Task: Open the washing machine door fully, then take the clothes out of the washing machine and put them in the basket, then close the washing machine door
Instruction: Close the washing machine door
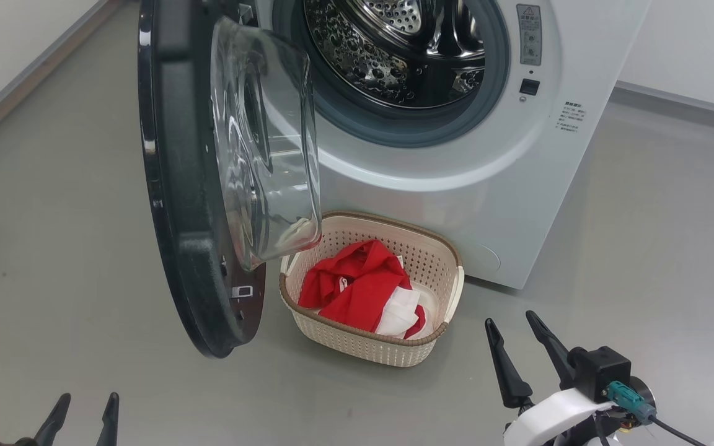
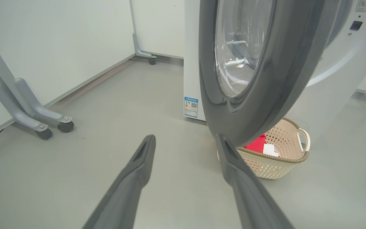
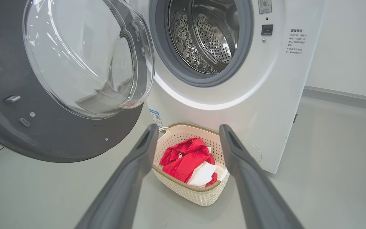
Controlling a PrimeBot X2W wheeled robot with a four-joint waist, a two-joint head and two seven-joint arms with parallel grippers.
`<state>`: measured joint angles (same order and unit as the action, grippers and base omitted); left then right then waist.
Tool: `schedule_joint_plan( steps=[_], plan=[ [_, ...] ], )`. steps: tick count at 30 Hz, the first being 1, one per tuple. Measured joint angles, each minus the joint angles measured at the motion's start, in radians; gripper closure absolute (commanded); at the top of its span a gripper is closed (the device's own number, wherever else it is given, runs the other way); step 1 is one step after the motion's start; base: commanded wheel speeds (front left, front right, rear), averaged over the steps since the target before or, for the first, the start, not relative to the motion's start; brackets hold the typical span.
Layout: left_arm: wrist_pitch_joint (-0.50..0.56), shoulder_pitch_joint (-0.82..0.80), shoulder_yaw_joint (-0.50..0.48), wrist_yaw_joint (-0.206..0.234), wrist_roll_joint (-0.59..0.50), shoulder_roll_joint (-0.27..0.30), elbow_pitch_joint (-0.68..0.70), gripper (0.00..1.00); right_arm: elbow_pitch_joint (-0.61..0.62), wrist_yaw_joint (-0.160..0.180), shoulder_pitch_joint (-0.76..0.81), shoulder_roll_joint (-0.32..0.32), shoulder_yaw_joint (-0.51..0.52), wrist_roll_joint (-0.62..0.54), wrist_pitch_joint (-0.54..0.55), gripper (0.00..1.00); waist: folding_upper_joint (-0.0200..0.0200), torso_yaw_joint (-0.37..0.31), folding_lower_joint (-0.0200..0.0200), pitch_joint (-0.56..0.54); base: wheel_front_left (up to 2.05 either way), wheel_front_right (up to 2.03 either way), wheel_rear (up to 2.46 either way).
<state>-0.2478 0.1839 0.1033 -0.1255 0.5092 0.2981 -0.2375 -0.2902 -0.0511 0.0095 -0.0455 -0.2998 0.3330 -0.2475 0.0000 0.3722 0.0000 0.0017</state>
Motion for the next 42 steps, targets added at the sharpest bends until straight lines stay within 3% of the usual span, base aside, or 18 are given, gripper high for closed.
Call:
schedule_joint_plan(
  steps=[12,13,14,15,28,34,42],
  plan=[
    [-0.001,-0.029,-0.001,0.000,0.001,0.000,-0.016,0.00,0.000,0.000,0.000,0.000,0.000,0.001,0.000,0.00,0.0000,0.002,0.0000,-0.007,0.00,0.00,0.00],
    [-0.001,-0.031,-0.001,0.000,0.001,-0.001,-0.015,0.32,0.000,0.000,0.000,0.000,0.000,0.001,0.000,0.00,0.0000,0.002,0.0000,-0.008,0.00,0.00,0.00],
    [-0.001,-0.032,0.000,0.000,0.001,-0.002,-0.013,0.90,0.000,0.000,0.000,0.000,-0.001,0.001,0.000,0.00,0.0000,0.002,0.0000,-0.009,0.00,0.00,0.00],
    [-0.001,-0.034,0.000,0.000,0.001,-0.002,-0.012,1.00,0.000,0.000,0.000,0.000,-0.001,0.001,0.000,0.00,0.0000,0.002,0.0000,-0.010,0.00,0.00,0.00],
    [-0.001,-0.067,0.016,0.000,0.031,0.016,0.019,1.00,0.002,0.001,0.000,0.000,-0.011,0.002,0.000,0.00,0.0000,-0.007,0.0000,-0.001,0.00,0.00,0.00],
    [0.001,-0.111,0.024,0.000,0.235,-0.018,0.030,1.00,0.002,0.001,-0.001,0.000,-0.015,0.002,0.000,0.00,0.0000,-0.012,0.0000,0.022,0.00,0.00,0.00],
    [0.127,-0.200,-0.043,0.000,0.588,-0.073,0.061,1.00,-0.008,0.002,-0.007,0.000,-0.024,0.001,0.000,0.00,0.0000,-0.018,0.0000,0.043,0.00,0.00,0.00]
  ],
)
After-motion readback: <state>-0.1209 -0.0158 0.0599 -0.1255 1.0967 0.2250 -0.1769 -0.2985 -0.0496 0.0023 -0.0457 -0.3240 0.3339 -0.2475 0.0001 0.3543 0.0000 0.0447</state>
